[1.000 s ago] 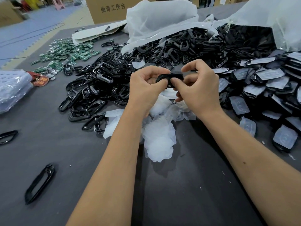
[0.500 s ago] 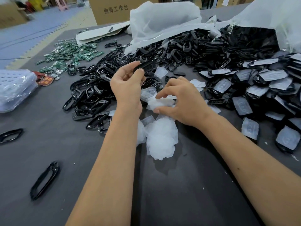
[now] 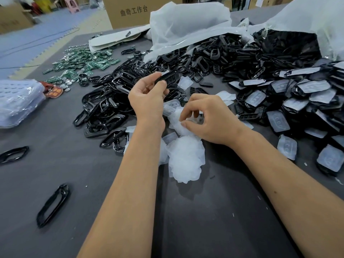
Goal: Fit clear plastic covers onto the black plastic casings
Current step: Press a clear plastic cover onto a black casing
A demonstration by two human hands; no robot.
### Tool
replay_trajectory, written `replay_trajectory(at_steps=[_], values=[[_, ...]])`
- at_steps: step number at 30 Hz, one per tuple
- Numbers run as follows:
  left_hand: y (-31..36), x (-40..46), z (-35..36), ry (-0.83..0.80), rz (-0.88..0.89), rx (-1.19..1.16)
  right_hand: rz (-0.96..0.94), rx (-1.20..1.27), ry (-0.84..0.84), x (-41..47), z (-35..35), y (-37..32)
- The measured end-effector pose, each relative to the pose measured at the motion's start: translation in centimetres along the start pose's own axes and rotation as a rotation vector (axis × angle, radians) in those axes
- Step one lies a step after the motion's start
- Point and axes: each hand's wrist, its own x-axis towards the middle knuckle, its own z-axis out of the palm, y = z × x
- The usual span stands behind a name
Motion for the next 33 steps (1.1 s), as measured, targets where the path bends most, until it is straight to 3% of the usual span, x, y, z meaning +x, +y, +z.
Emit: replay_trajectory(at_steps=[12, 19, 24, 30, 33], values=[[0.0, -0.1, 0.1, 0.003, 0.002, 0.016, 0.051, -0.068, -0.083, 0.2, -0.2, -0.3], [-0.3, -0.1, 0.0, -0.007, -0.006, 0.013, 0.077, -0.088, -0.215, 0.4, -0.6, -0.2], [-0.4, -0.1, 0.0, -0.030, -0.002, 0.026, 0.065, -0.023, -0.126, 0.1, -0.2, 0.0], [-0.5, -1.4, 1.7, -0.234, 0.012, 0.026, 0.067, -0.009, 0.060, 0.1, -0.5, 0.0], [-0.8, -2.0, 2.2, -0.241, 0.006, 0.021, 0.100, 0.013, 0.082, 0.2, -0.7, 0.3]])
